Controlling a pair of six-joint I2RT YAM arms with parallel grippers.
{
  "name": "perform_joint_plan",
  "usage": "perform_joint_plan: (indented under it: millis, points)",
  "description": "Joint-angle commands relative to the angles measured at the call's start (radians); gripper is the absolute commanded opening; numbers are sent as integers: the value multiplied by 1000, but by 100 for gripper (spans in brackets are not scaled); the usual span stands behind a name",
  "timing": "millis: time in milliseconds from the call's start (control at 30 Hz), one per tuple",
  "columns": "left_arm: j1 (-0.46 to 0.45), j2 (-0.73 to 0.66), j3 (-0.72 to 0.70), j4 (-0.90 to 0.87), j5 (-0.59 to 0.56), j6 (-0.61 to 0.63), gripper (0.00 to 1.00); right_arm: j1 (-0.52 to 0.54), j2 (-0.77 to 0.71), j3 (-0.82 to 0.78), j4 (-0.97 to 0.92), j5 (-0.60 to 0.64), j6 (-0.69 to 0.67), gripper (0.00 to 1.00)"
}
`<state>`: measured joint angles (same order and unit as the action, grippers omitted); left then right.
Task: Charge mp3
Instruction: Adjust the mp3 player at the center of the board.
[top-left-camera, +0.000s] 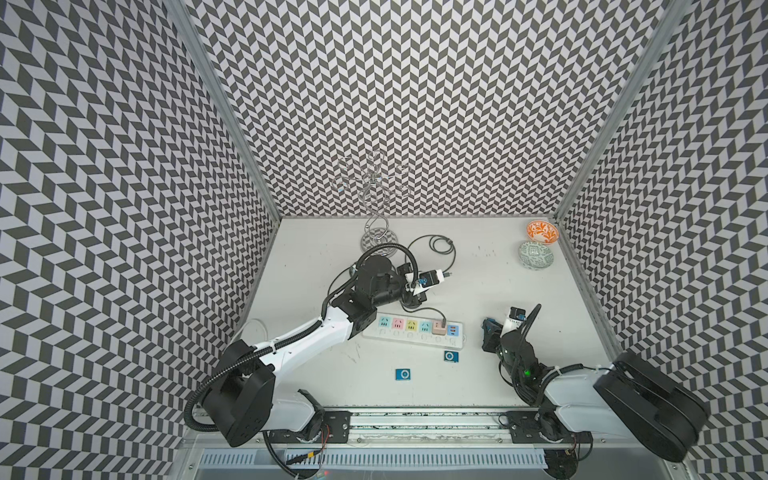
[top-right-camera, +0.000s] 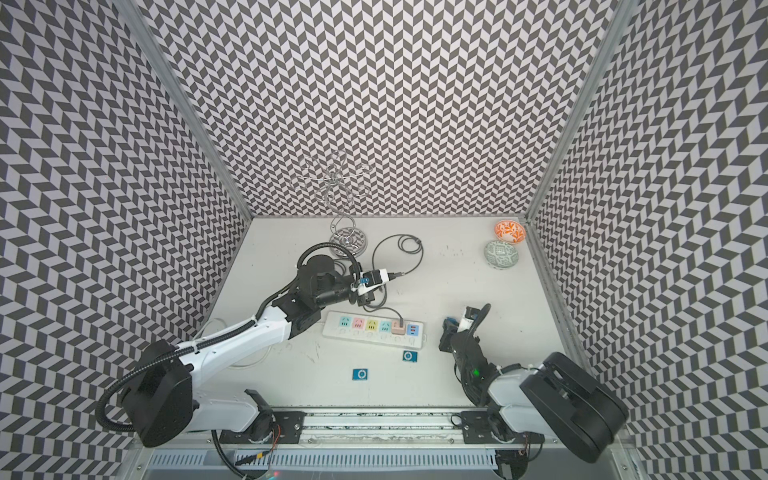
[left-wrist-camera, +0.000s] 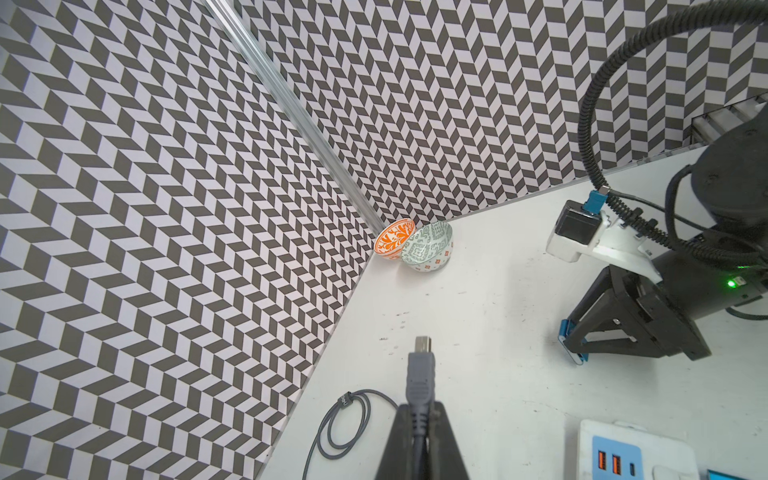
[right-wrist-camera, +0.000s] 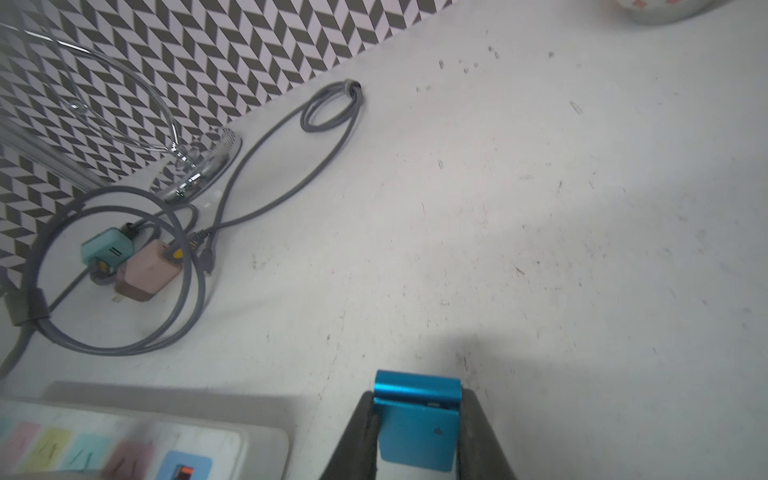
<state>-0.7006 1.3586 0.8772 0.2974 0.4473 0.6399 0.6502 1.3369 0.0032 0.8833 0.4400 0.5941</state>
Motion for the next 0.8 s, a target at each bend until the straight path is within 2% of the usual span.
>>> perform_joint_plan:
  millis: [0, 133, 233, 267, 367, 567, 700, 767]
  points:
    - [-11, -16, -19, 25, -19, 26, 0, 27, 112, -53, 371, 34, -55, 13]
    - [-16, -20, -29, 35, -26, 33, 0, 58, 310, -73, 654, 57, -89, 12]
    - [-17, -21, -34, 37, -33, 40, 0, 102, 493, -98, 924, 127, -123, 12]
    - [-16, -21, -36, 40, -35, 40, 0, 118, 566, -104, 1003, 169, -98, 12]
    - [-19, -20, -39, 44, -33, 43, 0, 155, 661, -85, 1003, 214, -65, 12]
    - [-25, -12, -44, 51, -23, 39, 0, 277, 741, -124, 1002, 370, 37, 18]
    - [-34, -6, -48, 52, -19, 38, 0, 374, 788, -153, 1002, 475, 147, 28]
    - [-40, -6, -49, 52, -20, 38, 0, 412, 829, -161, 1002, 510, 202, 40]
